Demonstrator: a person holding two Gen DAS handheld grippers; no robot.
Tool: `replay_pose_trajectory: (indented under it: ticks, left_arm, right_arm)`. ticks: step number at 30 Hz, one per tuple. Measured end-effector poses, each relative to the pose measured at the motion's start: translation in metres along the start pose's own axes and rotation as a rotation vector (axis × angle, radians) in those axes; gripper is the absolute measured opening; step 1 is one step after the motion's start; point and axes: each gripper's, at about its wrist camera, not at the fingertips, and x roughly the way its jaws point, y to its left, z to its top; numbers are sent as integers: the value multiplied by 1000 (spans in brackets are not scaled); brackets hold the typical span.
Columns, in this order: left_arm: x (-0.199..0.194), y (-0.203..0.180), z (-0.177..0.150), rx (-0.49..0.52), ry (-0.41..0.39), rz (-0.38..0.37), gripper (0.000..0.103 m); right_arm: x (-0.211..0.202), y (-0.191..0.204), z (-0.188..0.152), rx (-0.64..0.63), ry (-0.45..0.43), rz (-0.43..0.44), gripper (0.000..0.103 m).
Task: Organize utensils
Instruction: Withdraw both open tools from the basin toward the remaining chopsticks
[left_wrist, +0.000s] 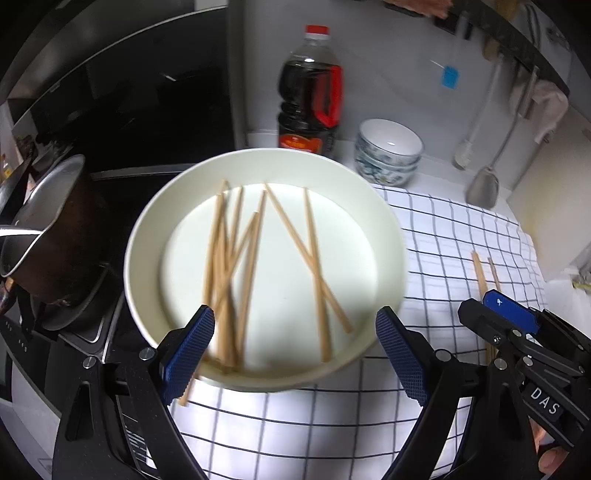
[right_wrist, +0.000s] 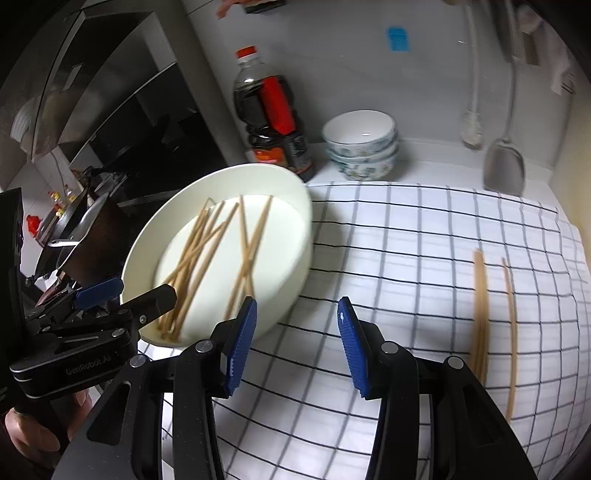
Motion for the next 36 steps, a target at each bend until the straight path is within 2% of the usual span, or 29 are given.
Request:
replay_pose_trajectory:
  ticks: [19,36]
  left_arm:
    - [16,-95,-12,157,35,-96,87]
    - [52,-165,-27,225,80,-125,87]
  right_arm:
    - [-42,-87,-38,164,-32,-122,44]
    - [-53,-163,-70,237,-25,-227,45]
